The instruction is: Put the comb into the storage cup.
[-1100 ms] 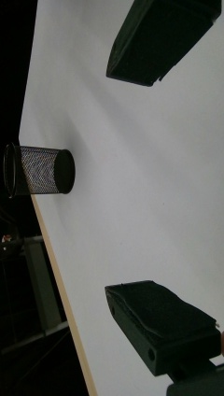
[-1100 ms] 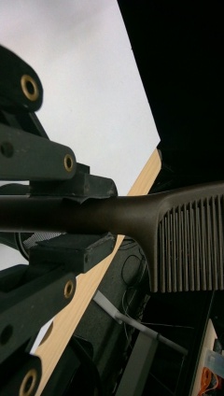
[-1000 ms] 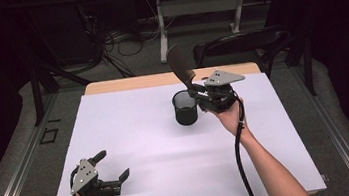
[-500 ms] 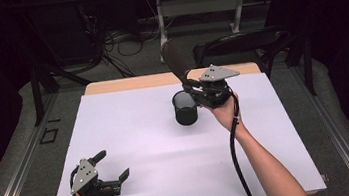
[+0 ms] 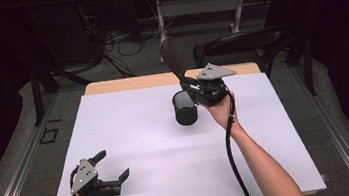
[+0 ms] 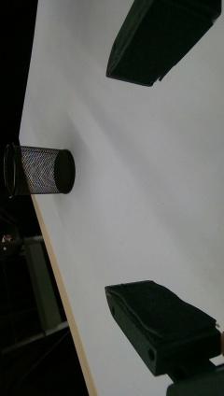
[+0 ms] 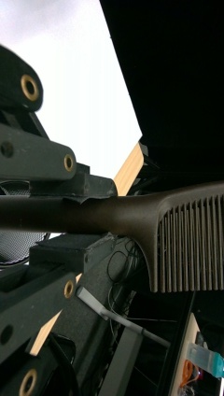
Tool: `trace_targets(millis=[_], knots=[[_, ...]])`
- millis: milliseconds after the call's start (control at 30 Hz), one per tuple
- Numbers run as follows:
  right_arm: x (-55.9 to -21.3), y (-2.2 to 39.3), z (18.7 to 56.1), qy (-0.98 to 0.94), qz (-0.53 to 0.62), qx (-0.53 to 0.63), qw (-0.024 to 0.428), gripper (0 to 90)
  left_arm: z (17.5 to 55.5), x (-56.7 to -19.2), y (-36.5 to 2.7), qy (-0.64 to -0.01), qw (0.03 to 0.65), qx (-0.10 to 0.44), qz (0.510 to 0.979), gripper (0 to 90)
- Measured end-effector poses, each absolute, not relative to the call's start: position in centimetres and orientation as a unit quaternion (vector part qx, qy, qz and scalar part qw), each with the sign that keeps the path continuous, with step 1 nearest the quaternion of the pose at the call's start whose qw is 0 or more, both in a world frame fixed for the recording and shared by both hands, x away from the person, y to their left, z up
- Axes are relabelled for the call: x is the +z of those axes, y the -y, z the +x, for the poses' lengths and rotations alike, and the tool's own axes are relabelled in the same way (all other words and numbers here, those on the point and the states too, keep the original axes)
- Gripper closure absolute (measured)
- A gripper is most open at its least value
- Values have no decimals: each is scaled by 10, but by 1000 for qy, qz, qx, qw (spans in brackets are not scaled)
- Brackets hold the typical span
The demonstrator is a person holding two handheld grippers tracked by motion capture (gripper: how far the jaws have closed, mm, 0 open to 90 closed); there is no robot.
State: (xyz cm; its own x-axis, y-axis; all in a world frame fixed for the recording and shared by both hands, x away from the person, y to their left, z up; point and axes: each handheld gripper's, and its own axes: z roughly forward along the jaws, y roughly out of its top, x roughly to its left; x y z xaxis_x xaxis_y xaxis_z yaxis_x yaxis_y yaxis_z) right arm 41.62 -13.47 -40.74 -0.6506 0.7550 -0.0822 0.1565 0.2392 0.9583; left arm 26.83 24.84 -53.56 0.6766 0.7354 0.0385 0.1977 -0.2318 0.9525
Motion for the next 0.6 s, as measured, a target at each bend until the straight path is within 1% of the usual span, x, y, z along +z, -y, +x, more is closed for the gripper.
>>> trace_targets(millis=[600], knots=[[-416,129,426,-721,309,545,297,726,269,-536,-249,-315,535,251,742,2]])
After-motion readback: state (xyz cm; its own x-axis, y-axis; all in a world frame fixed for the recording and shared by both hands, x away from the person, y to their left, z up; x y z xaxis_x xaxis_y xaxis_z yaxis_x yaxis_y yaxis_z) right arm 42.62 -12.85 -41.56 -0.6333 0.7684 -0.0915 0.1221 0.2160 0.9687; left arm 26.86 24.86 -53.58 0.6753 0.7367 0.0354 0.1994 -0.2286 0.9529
